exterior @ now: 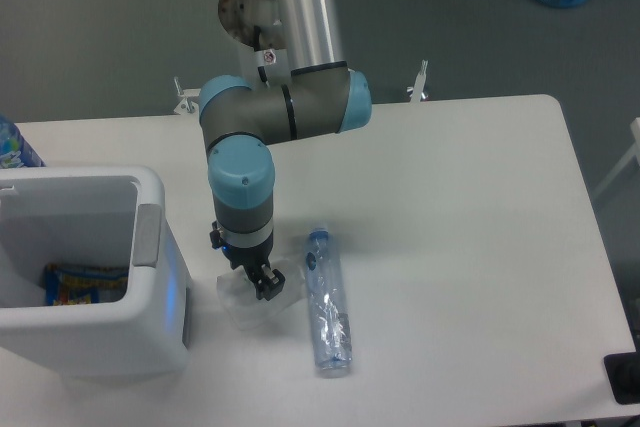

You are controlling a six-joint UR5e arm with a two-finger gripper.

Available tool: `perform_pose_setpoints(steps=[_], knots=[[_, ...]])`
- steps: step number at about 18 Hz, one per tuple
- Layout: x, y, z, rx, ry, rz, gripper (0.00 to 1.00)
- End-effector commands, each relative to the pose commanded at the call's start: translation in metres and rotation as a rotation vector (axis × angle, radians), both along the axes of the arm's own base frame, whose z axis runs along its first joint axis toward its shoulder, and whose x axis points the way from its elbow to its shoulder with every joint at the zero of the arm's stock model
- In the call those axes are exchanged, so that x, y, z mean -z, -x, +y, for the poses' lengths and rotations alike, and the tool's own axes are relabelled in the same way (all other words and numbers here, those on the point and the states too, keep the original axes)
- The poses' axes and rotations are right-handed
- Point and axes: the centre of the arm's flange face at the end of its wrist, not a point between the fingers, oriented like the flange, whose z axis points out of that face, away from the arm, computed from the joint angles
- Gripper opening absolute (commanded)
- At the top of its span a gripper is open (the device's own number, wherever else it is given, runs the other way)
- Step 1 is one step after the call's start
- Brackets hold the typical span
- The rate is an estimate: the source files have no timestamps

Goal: Place the trash in the trash can
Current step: 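Lower the gripper onto the white tissue and close on it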

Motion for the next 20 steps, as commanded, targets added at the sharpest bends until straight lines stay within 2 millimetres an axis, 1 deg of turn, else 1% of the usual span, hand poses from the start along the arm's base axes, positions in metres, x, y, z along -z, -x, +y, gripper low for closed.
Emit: perform_pose_setpoints(steps=[3, 5, 8, 10, 11, 13, 16, 18, 20], knots=[[0.0, 0.0, 0.0, -0.006, 0.0, 0.001, 0.45], [-0.001, 0.001, -0.001, -0.008, -0.001, 0.004, 0.33], [-0.002, 0.001, -0.001, -0.01, -0.001, 0.003, 0.17], [-0.003, 0.001, -0.001, -0.01, -0.002, 0.004, 0.09], [-0.003, 0.0, -0.002, -0.01, -0.001, 0.003, 0.06], [-0.003, 0.0, -0.003, -0.011, -0.001, 0.003, 0.03], [-0.008, 0.002, -0.004, -0.014, -0.009, 0.006, 0.03], [-0.019, 0.008, -0.008, -0.024, -0.027, 0.012, 0.03], [-0.037, 0.008, -0.011, -0.031, -0.054, 0.027, 0.03]])
